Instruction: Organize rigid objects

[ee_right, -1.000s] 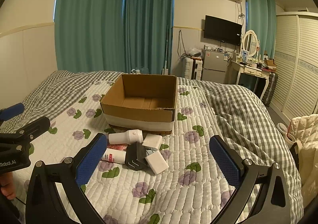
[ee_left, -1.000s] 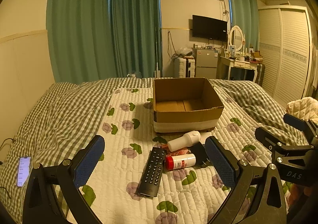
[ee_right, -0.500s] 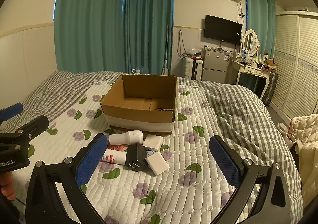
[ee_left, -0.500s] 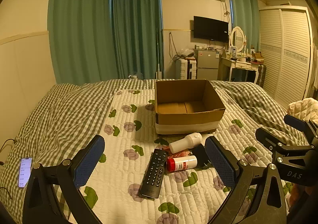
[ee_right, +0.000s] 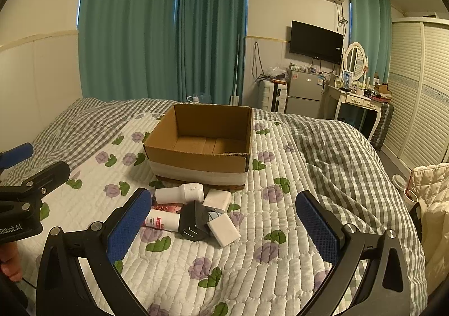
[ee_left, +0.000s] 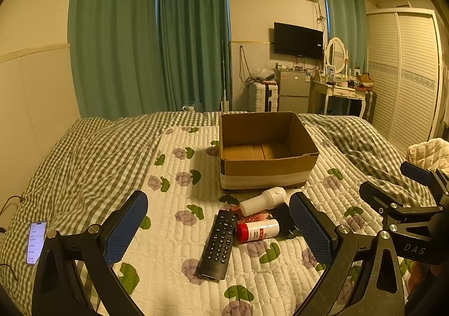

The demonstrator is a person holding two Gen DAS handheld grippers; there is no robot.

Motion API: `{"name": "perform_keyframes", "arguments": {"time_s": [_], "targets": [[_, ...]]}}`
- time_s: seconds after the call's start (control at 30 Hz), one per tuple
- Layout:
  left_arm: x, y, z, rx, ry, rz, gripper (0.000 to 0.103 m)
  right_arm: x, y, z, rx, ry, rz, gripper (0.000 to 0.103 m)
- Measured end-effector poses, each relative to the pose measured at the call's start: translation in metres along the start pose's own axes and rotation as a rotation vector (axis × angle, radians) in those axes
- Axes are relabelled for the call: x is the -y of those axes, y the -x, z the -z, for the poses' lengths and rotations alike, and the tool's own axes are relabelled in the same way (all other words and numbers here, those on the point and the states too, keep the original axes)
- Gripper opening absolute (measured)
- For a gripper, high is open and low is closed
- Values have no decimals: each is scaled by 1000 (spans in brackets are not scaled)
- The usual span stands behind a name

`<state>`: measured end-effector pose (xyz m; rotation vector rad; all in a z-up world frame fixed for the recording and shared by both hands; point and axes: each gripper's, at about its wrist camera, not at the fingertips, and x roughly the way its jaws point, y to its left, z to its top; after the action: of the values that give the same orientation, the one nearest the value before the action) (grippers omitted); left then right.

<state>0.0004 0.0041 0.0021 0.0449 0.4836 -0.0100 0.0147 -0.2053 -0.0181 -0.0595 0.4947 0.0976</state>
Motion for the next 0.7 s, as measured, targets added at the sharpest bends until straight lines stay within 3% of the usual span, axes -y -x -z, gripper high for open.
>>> {"name": "perform_keyframes", "arguments": {"time_s": [0.7], "targets": [[7,8,-2,19,-26,-9,103,-1,3,-4,-2,19,-8,103]]}}
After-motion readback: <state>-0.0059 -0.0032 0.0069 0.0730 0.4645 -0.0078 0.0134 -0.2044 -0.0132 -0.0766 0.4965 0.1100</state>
